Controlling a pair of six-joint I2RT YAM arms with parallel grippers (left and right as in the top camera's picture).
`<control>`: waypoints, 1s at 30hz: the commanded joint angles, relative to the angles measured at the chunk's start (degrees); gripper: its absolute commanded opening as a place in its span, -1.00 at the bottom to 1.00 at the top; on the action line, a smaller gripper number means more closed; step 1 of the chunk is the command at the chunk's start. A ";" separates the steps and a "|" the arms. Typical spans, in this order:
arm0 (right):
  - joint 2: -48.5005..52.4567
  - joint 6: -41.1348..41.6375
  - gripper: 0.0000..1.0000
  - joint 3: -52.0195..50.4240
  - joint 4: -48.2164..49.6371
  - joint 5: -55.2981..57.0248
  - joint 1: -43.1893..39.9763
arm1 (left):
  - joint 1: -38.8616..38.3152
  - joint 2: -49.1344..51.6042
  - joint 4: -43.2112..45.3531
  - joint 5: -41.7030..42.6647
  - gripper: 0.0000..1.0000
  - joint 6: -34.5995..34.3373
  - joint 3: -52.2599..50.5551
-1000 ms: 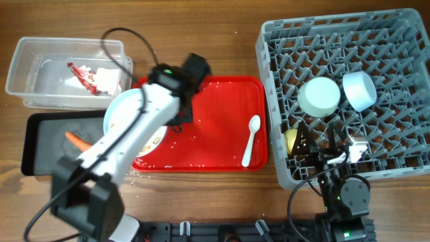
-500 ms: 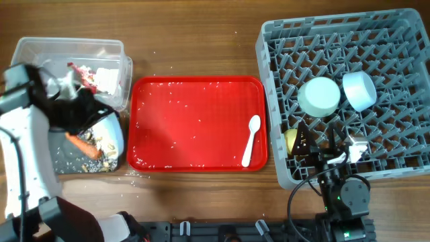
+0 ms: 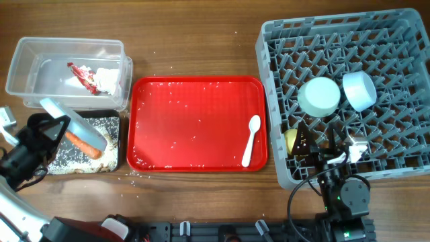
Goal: Sort waste into correct bins and load items into the dishwasher rack
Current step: 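Tip the plate over the black tray to dump the scraps, then carry the empty plate over the red tray into the dish rack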
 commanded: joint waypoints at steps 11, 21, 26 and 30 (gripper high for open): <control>-0.46 0.35 0.99 -0.04 0.24 -0.79 -0.24 | -65.92 -5.55 50.42 -30.38 -0.92 -53.29 -0.20; -0.46 0.35 0.99 -0.04 0.24 -0.79 -0.24 | -92.67 18.18 114.33 -38.88 -0.92 -84.48 -0.20; -0.46 0.35 0.99 -0.04 0.24 -0.79 -0.24 | -94.84 29.14 126.33 -47.08 -0.92 -101.15 -0.20; -0.46 0.35 0.99 -0.04 0.24 -0.79 -0.24 | -94.90 30.01 121.26 -52.74 -0.73 -101.59 -0.20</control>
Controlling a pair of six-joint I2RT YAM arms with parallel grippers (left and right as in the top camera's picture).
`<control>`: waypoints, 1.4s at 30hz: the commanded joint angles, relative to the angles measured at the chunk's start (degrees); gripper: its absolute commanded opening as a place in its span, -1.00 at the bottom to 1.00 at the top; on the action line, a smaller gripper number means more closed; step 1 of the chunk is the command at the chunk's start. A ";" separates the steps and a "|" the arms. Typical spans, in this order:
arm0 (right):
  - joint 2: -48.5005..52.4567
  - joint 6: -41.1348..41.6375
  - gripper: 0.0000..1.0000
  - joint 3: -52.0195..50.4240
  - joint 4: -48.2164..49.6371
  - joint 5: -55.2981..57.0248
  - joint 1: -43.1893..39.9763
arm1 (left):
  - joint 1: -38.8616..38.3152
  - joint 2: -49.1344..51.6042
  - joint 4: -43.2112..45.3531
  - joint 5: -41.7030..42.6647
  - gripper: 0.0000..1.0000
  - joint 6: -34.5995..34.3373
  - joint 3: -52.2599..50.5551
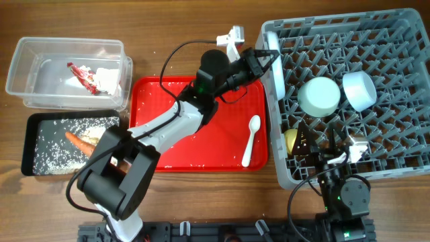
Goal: Sort waste into correct bins and load items into the dishwasher rack
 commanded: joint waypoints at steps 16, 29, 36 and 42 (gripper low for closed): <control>-0.39 0.17 0.99 -0.07 0.26 -0.59 -0.02 | 8.46 -23.63 -42.95 -2.38 0.99 25.31 0.20; 0.55 20.76 0.99 0.31 1.66 -23.02 -0.02 | 25.46 -56.59 -86.31 -21.81 1.00 39.82 0.20; 24.04 3.54 0.99 26.64 -21.11 -34.18 0.11 | 45.09 -57.09 -100.52 -19.45 1.00 42.97 0.24; 63.71 -5.99 0.99 56.15 -54.90 -29.44 10.47 | 50.40 -47.06 -103.10 -13.57 1.00 43.06 0.24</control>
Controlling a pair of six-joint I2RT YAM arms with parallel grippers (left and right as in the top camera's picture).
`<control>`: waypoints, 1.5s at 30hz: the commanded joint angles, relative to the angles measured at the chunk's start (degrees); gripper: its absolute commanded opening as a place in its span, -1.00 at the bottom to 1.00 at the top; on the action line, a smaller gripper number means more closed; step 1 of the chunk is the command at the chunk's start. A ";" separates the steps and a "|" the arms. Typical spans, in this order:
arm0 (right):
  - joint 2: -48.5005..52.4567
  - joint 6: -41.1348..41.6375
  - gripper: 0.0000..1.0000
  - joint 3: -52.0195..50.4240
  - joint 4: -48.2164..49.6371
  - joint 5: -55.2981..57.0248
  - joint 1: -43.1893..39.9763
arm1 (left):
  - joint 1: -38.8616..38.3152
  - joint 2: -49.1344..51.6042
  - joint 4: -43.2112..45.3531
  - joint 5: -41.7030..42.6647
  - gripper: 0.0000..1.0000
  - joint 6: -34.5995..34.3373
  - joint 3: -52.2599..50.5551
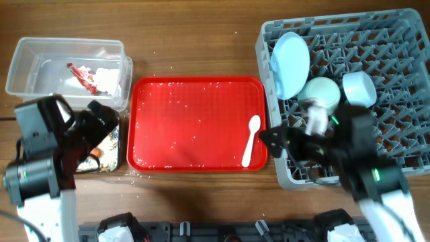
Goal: Sort waste into correct bins and load items into the dishwasher rack
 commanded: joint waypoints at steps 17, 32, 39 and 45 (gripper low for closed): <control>48.37 13.53 0.05 7.04 7.02 27.74 20.26 | 0.66 12.28 -2.51 2.84 1.00 1.31 -0.17; 24.57 1.86 -0.91 9.90 6.21 29.94 18.67 | 0.66 12.28 -2.89 2.82 1.00 1.31 -0.17; 23.96 -5.51 -0.27 8.44 3.72 25.03 18.78 | 0.66 12.28 -2.89 2.84 1.00 1.31 -0.17; 49.59 -3.26 0.29 8.07 13.44 25.77 25.51 | 0.66 12.28 -2.93 2.84 1.00 1.31 -0.17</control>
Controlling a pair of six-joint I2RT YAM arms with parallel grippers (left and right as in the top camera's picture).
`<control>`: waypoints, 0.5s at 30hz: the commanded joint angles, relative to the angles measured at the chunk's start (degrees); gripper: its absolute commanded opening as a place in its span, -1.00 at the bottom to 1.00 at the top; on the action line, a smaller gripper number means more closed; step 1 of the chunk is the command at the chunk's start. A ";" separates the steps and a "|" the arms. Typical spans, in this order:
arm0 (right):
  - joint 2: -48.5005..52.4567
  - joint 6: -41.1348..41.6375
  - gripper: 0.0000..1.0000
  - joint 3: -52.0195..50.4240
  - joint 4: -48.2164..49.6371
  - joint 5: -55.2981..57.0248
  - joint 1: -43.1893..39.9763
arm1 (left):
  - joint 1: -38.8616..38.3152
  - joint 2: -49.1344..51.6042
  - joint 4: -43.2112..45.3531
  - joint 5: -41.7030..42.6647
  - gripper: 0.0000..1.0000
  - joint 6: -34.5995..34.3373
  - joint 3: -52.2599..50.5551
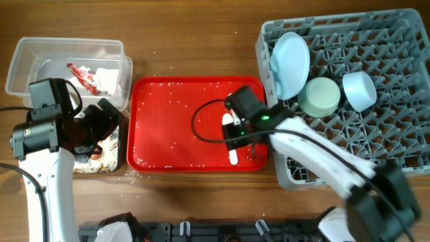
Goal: Sort waste into correct bins and load items into the dishwasher rack
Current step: 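Reach the right gripper down and grasp the white spoon on the red tray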
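A white spoon (233, 156) lies on the red tray (168, 121), right of its middle. My right gripper (232, 138) reaches over from the rack side and sits on the spoon's middle, shut on it. The grey dishwasher rack (376, 148) holds a light-blue plate (289, 64) on edge, a pale green bowl (321, 97) and a light-blue bowl (358, 91). My left gripper (107, 117) hovers over the black tray (101, 161) of food scraps. Its jaws are too dark to read.
A clear plastic bin (40, 67) at the back left holds a red-and-white wrapper (87, 75). Grains of rice are scattered over the red tray. My left arm hides most of the black tray. A black cable loops over the red tray beside my right gripper.
My right arm was over the rack's front left corner. It now reaches over the red tray onto the spoon. The spoon sits slightly further left and straighter. My left arm has barely shifted.
First my left gripper held the light-blue plate tilted over the black tray, with the right arm parked in front of the rack. Then the left arm was stretched across to the rack's left edge. Later the plate stood in the rack, with the left arm back at the black tray.
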 commanded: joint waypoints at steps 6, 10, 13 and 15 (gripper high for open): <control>16.26 -1.75 -0.91 -0.70 -0.81 -0.87 0.39 | 0.39 0.02 -0.04 0.68 1.00 1.09 -0.15; 14.14 1.79 -0.92 0.81 -1.95 1.49 0.00 | 0.39 0.02 -0.02 0.66 1.00 1.09 -0.15; 7.89 1.75 -0.91 1.90 -2.82 1.46 -0.26 | 0.39 0.02 -0.02 0.66 1.00 1.09 -0.15; 3.78 1.31 -0.91 1.90 -2.84 0.87 -0.26 | 0.39 0.00 -0.02 0.68 1.00 1.09 -0.15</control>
